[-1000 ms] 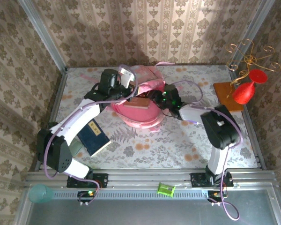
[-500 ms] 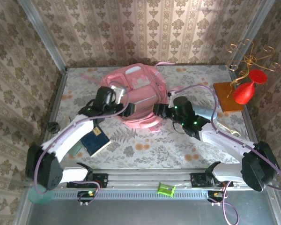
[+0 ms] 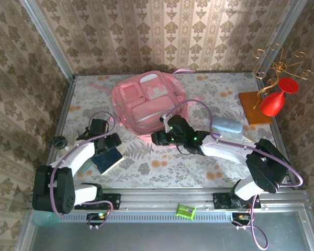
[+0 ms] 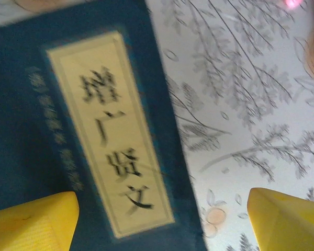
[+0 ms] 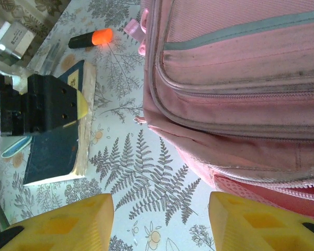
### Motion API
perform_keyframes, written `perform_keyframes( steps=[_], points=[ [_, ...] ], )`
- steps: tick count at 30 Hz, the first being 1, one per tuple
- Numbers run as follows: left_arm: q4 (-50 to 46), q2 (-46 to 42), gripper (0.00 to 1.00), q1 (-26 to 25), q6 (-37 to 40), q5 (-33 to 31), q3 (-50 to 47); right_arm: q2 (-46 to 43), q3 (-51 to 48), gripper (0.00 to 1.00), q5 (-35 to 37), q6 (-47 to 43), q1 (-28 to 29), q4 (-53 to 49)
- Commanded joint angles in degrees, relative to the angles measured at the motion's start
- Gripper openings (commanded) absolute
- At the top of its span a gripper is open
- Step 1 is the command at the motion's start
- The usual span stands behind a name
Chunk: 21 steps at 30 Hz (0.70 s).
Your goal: Pack the student bag
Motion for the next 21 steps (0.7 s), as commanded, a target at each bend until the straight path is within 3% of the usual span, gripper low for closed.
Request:
perform_keyframes(
  steps=[1, 9, 13, 18, 21],
  points=[
    [1.79, -1.54, 0.83, -3.24, -4.64, 1.91, -2.46, -2.14, -0.28, 0.53, 1.68, -0.8, -0.57, -0.58],
    [11.58, -0.12, 0.78, -17.3, -12.67, 6.35, -4.5, -6.06, -3.7, 0.54, 3.11, 1.43, -3.54, -3.39],
    [14.67, 3.97, 0.79, -23.71, -9.63, 8.39, 0.65, -9.11, -6.16, 0.54, 3.23, 3.43, -4.29, -3.4],
    [4.69, -7.97, 0.85, -22.2, -5.57, -2.3, 2.27, -7.6, -6.46, 0.55, -3.48, 4.17, -3.31, -1.45],
    [-3.95, -17.07, 0.87, -18.12, -6.69, -9.32, -0.49, -1.6, -2.53, 0.58, -5.16, 3.47, -0.72, -2.38]
  ],
)
